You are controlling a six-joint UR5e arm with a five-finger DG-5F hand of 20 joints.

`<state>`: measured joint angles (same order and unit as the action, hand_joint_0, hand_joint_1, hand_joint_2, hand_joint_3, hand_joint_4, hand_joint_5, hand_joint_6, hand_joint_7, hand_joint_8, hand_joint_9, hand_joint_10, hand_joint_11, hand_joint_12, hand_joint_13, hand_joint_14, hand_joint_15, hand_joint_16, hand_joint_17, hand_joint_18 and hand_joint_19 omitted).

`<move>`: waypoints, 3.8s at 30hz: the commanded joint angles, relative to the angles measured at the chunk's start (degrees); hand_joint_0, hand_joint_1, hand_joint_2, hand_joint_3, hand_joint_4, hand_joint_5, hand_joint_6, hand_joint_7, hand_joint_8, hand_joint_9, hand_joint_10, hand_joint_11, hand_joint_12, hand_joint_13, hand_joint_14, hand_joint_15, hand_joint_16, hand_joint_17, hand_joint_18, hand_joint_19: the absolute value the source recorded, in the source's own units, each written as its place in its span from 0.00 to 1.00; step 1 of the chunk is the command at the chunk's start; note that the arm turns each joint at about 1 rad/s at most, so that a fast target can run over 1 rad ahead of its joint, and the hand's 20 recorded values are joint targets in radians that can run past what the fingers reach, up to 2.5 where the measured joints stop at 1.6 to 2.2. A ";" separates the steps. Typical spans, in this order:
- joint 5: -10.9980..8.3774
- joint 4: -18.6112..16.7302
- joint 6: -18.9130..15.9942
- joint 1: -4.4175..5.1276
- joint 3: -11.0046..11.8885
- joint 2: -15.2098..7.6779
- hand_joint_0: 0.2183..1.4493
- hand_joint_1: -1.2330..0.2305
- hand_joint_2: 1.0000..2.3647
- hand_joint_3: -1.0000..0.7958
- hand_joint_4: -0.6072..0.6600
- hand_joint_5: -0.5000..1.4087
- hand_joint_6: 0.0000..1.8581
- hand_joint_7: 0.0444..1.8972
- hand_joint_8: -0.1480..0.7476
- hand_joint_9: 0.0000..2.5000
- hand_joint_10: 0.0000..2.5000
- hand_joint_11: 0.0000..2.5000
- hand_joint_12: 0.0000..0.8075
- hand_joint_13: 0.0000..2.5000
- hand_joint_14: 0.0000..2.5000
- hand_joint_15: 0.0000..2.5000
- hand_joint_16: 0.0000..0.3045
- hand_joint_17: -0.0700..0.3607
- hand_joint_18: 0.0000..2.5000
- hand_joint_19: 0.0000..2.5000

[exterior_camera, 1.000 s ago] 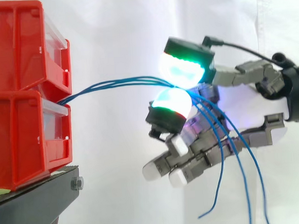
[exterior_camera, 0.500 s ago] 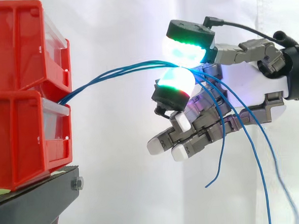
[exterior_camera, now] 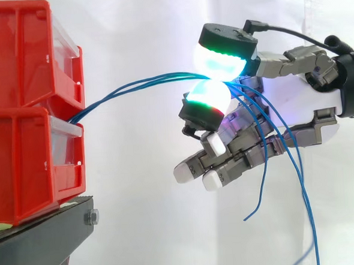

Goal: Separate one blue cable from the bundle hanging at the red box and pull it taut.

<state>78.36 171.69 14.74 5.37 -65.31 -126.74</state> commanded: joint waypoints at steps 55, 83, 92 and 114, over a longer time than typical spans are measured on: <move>-0.67 -0.22 -0.41 0.25 -0.08 0.00 0.23 0.57 0.00 0.28 0.62 0.17 0.47 0.66 0.50 0.37 0.01 0.34 0.39 0.17 0.00 0.09 0.13 0.37 0.14 0.12; -0.58 -0.22 -0.41 0.17 -0.17 0.00 0.42 0.25 0.00 0.28 0.56 0.16 0.48 0.75 0.46 0.36 0.01 0.36 0.38 0.17 0.00 0.09 0.13 0.37 0.14 0.09; -0.58 -0.22 -0.41 0.25 -0.17 -0.09 0.38 0.23 0.00 0.28 0.62 0.16 0.48 0.76 0.46 0.36 0.01 0.36 0.38 0.17 0.00 0.09 0.13 0.38 0.15 0.10; -0.49 -0.48 -0.41 0.25 -0.61 0.00 0.24 0.23 0.00 0.28 0.62 0.17 0.47 0.72 0.48 0.36 0.01 0.35 0.39 0.17 0.00 0.10 0.14 0.38 0.15 0.11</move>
<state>77.87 171.23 14.33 5.58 -65.94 -126.74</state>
